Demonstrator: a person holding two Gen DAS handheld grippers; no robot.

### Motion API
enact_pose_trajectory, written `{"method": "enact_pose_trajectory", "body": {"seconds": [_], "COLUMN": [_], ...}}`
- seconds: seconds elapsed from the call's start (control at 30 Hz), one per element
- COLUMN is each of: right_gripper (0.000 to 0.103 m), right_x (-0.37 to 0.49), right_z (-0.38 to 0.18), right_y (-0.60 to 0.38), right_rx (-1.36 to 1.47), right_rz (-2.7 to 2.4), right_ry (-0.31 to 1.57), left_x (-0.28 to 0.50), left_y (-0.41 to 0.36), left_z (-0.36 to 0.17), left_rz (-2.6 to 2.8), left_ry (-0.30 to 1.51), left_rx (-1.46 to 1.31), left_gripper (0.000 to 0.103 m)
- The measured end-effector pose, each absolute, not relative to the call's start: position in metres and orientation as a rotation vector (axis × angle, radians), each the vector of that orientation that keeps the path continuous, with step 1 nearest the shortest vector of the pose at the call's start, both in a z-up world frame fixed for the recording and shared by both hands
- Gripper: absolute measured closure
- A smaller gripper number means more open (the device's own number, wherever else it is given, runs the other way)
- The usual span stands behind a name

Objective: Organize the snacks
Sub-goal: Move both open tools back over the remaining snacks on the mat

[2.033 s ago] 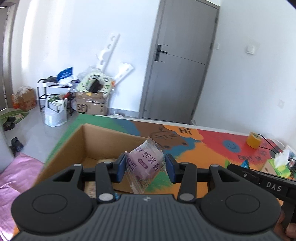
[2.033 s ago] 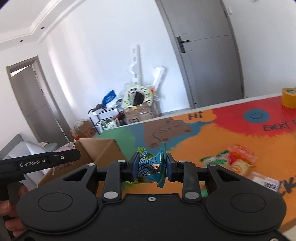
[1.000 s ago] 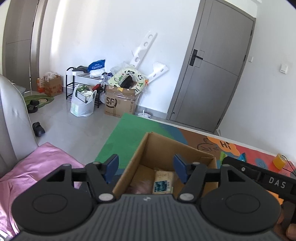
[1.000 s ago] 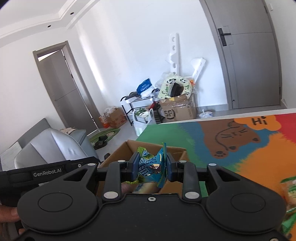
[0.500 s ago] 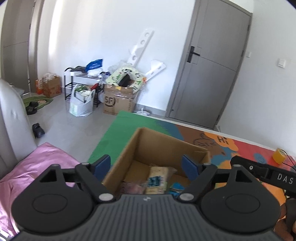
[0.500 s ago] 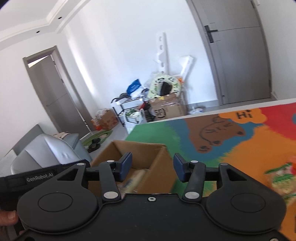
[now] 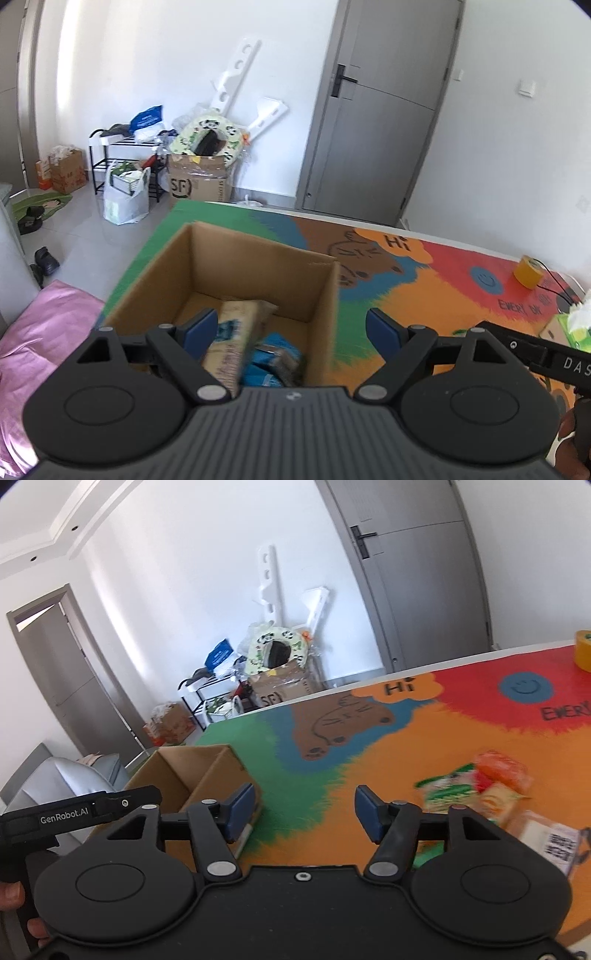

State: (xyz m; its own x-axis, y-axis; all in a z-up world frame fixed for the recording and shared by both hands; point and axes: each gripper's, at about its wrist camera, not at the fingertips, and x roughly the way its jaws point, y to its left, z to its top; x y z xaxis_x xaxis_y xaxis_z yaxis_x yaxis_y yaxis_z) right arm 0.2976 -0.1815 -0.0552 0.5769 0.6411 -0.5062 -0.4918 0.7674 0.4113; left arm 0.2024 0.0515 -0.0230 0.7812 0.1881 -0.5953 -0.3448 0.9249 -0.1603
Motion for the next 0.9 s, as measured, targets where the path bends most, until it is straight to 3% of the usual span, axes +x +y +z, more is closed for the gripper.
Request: {"method": "enact_pose_trajectory", "body": {"seconds": [0.9], "right_gripper": [0.038], "right_x": [0.281], "right_z": [-0.075], "right_y": [-0.304], "right_rx": [0.298], "right_rz": [0.452], "right_ry": [0.657], "left_x": [0.221], "left_y": [-0.056], "left_z": [-0.038], "left_rz": [0.069], "left_ry": [0.646], "left_rx": [-0.190], "left_gripper": [0.016]}}
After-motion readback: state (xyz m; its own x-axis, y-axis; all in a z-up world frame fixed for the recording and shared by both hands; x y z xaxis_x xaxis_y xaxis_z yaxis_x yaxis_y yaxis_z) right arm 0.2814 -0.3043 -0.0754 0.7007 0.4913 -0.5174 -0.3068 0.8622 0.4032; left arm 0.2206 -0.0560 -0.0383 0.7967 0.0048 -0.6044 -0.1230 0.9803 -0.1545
